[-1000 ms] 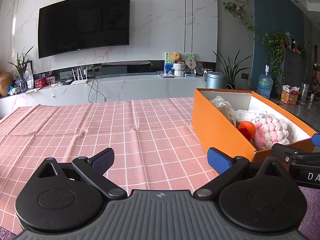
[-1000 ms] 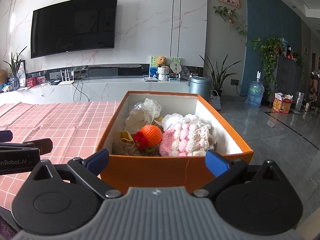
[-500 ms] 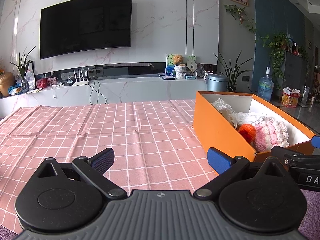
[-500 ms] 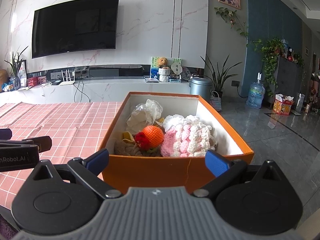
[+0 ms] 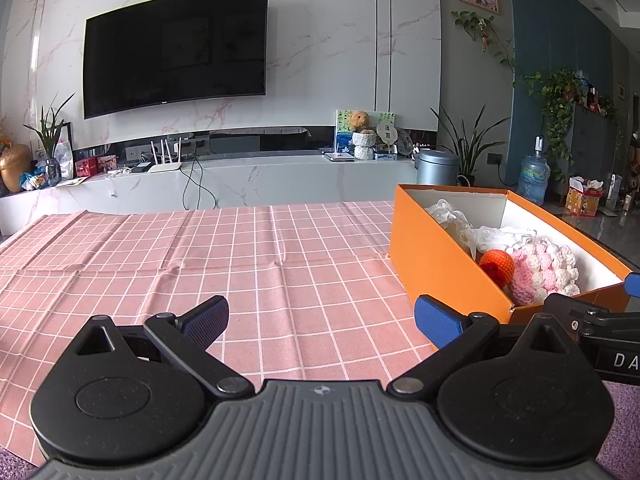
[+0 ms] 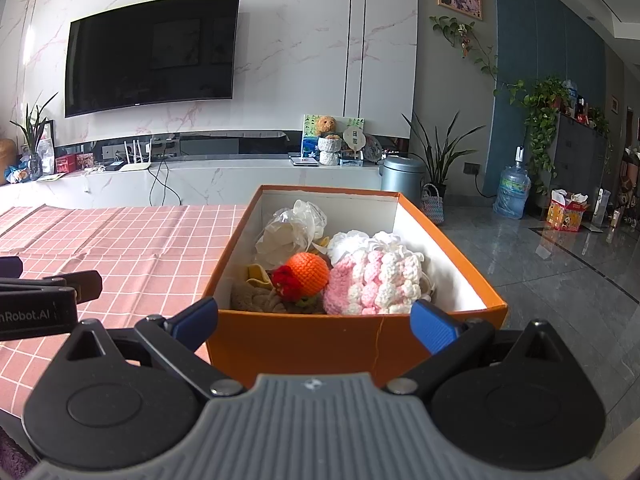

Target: Organize soft objects

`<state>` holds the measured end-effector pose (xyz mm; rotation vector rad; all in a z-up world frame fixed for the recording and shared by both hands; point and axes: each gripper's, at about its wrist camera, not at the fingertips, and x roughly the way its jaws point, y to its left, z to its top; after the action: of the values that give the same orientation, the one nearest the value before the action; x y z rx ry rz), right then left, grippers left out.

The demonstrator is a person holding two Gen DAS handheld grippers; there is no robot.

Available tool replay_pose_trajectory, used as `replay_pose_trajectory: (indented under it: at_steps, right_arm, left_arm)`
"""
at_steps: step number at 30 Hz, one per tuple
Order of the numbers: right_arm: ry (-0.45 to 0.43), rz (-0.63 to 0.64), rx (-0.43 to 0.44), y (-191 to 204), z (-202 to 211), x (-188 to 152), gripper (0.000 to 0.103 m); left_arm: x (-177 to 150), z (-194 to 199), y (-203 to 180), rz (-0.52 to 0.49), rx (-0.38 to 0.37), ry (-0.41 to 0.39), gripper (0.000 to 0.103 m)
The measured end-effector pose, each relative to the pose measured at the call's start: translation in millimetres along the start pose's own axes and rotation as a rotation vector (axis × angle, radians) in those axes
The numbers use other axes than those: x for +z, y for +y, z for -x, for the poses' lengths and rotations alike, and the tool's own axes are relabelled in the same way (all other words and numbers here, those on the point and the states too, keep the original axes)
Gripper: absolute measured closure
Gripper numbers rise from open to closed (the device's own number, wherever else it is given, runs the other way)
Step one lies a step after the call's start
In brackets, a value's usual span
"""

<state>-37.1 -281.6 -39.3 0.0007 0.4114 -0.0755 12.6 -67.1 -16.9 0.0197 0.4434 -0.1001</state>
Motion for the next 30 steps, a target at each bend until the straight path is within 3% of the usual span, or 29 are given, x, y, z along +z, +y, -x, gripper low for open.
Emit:
replay_pose_trajectory:
  at_steps: [30]
  right_arm:
    - [0.01, -0.002, 0.002, 0.9, 1.1, 0.3, 0.003]
  left_arm:
    - [-0.2, 0.7, 0.7, 0.001, 0.001, 0.003, 0.0]
